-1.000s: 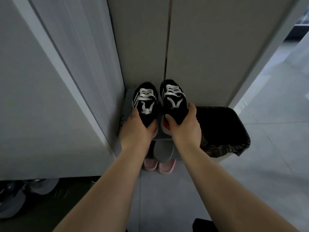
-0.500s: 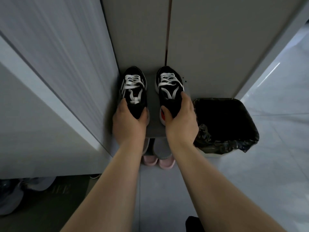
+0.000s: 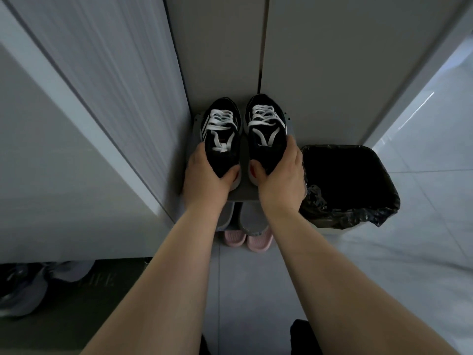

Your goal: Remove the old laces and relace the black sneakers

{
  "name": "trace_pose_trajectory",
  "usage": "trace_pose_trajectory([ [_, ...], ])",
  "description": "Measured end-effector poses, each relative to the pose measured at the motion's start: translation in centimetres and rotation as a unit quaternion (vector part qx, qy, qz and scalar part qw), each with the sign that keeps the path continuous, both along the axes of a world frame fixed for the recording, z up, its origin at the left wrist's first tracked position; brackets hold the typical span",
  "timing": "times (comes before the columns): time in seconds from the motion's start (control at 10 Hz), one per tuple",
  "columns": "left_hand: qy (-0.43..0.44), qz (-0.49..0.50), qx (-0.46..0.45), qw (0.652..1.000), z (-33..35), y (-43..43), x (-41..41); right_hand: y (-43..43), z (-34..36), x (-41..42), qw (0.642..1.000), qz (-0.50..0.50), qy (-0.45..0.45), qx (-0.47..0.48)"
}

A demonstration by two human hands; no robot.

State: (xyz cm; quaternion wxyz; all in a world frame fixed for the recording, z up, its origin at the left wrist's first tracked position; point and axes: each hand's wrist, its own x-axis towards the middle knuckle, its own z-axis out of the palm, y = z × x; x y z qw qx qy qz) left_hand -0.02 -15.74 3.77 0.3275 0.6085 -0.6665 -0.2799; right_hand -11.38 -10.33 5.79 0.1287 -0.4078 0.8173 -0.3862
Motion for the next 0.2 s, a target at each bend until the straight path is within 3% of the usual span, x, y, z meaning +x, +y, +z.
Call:
trace_pose_trajectory([
  [0.1, 0.006, -0.021, 0.035, 0.999, 1.3, 0.3, 0.0, 0.3, 0.5, -0.1, 0.999, 0.044, -0.025, 0.002],
  [0.2, -0.019, -0.033, 0.062, 0.997, 2.9, 1.7, 0.2, 2.2, 1.5, -0.9, 0.99, 0.082, -0.114, 0.006],
])
